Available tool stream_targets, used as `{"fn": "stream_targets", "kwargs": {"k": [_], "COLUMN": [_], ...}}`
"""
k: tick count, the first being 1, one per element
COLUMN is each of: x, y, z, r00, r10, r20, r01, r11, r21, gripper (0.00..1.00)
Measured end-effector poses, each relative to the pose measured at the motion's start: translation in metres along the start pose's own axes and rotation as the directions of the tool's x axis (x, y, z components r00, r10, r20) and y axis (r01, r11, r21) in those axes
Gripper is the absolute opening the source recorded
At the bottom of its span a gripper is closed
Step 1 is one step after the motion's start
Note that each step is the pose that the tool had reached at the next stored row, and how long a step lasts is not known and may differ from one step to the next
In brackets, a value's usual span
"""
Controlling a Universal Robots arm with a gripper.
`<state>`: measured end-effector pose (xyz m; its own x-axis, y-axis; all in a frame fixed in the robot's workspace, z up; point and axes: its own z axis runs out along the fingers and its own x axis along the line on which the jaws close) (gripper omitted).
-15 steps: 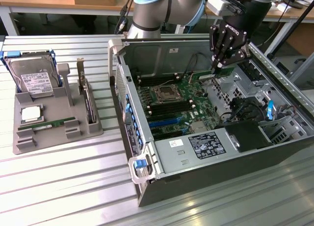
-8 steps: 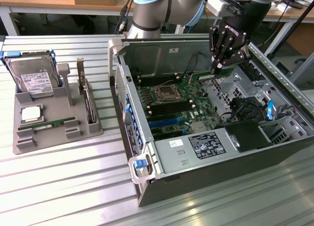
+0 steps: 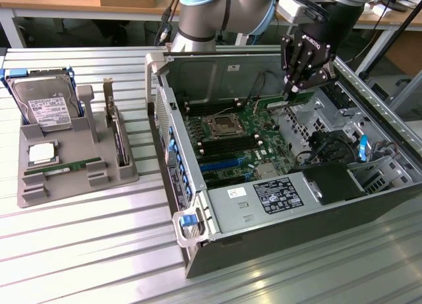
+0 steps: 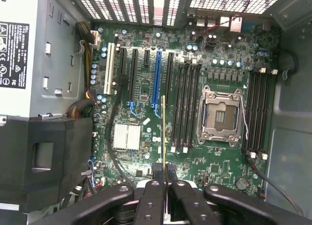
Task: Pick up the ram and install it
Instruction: 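Insert the ram into the slot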
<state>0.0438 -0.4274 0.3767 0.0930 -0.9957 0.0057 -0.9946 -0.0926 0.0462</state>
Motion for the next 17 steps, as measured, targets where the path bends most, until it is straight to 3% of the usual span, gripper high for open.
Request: {"fn": "stream_targets", "kwargs": {"k": [17], "x": [0.0000], "y": [-0.0005], "z": [0.0052], "r00": [1.0000], "r10": [0.000], "r20": [0.0001], "r01": [0.000], "r11": [1.0000], "r21": [0.0003], "gripper": [0.12]}}
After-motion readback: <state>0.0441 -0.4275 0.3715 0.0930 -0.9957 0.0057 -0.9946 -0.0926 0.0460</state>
